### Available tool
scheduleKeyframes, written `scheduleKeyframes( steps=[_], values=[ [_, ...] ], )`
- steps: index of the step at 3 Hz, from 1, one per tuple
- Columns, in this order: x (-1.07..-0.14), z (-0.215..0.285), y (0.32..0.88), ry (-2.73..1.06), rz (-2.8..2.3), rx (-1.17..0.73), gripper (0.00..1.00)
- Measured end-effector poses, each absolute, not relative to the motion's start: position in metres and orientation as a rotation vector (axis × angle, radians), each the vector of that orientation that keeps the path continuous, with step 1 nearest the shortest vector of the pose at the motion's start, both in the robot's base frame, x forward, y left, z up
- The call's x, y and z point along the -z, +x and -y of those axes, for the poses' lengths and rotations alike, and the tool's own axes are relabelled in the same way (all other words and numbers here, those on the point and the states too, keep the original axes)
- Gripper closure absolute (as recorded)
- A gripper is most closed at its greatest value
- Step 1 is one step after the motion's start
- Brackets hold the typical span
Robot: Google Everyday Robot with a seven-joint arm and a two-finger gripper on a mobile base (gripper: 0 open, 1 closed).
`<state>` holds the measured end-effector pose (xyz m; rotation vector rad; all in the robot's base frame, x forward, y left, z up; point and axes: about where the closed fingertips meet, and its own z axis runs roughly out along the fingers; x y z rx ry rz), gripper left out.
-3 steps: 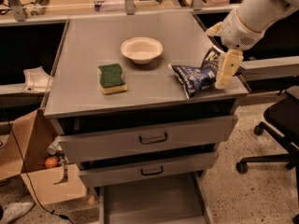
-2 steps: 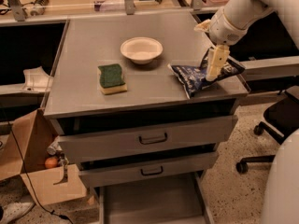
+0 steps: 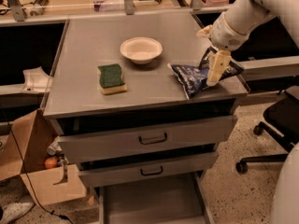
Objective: Place blue chip bag into bottom drawer
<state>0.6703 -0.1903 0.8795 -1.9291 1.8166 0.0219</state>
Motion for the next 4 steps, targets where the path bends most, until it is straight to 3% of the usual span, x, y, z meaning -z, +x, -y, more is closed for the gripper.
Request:
scheduleKeyframes(
  steps=[1,3,4],
  values=[
    [-0.864,0.199,0.649,-1.886,-1.883,-0.052,0.00],
    [-0.850,0.183,0.666,-1.923,-1.837,-0.091,0.00],
    [-0.850,0.183,0.666,-1.923,-1.837,-0.091,0.27]
  ],
)
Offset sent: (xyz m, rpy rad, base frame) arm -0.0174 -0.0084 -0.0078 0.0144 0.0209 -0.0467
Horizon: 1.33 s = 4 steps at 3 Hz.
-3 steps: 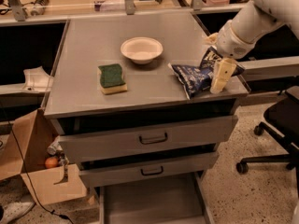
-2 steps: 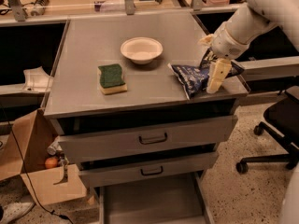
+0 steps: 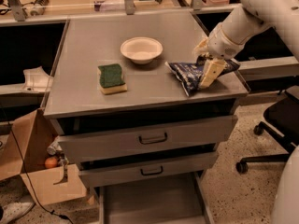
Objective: Place blue chip bag into bottom drawer
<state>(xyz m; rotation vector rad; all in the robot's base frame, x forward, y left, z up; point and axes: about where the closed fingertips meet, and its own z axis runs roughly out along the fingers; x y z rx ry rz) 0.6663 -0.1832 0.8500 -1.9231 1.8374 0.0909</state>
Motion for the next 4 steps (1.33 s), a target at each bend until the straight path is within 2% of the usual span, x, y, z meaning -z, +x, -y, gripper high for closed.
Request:
scheduleKeyframes(
  steps=[3,4],
  values=[
    [-0.8499,0.1832,0.6663,-1.923,-1.837,-0.091,0.97],
    [-0.8534,0.1838,0.6674,-1.925,-1.846,-0.082,1.00]
  ],
)
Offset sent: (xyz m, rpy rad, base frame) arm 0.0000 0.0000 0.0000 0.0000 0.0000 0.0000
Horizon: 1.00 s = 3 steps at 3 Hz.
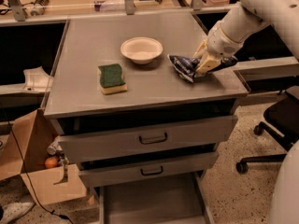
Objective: Place blue chip bag into bottom drawer
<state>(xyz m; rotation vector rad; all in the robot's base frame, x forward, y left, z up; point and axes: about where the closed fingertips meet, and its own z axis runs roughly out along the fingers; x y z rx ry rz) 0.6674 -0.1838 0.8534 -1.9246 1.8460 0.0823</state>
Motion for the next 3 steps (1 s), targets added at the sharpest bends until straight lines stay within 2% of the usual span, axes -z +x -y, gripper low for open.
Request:
scheduleKeyframes(
  steps=[2,3],
  values=[
    [-0.898,0.207,0.662,-1.788,-1.965,0.033,1.00],
    [-0.916,0.211,0.636,-1.678,-2.035,0.081,1.00]
  ],
)
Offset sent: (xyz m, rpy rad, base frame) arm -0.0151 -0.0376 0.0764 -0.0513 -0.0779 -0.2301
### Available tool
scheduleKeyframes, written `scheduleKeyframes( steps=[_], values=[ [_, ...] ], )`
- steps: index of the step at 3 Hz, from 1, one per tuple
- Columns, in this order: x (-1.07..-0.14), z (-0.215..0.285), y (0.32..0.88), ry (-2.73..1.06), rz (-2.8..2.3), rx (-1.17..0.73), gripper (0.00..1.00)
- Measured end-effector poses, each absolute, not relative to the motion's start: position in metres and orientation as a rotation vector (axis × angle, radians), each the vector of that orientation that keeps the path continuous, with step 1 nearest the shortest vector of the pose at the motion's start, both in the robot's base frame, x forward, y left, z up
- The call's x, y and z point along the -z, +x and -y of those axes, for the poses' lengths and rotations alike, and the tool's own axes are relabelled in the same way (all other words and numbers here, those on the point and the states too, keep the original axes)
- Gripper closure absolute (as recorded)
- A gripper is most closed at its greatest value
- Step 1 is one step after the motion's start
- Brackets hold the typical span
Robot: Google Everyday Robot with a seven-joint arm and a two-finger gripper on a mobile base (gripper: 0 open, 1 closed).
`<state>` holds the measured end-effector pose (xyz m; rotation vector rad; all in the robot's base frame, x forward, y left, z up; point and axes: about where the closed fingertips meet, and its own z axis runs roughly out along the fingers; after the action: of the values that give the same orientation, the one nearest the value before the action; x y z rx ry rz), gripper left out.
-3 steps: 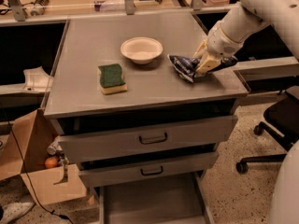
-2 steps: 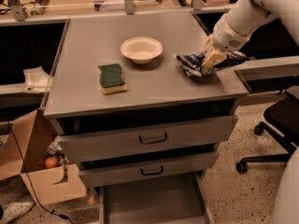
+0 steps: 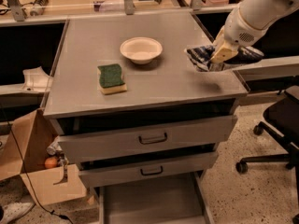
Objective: Place blue chip bag into bottom drawer
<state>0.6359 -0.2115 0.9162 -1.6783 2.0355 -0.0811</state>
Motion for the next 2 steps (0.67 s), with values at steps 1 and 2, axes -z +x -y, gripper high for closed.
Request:
scheduleKeyframes(
  steps=[1,2],
  values=[
    [-0.9130,0.2104,0.6390,-1.690,-2.029,0.076,1.00],
    [-0.9130,0.2104,0.6388,-1.690,-2.030,0.076,1.00]
  ],
)
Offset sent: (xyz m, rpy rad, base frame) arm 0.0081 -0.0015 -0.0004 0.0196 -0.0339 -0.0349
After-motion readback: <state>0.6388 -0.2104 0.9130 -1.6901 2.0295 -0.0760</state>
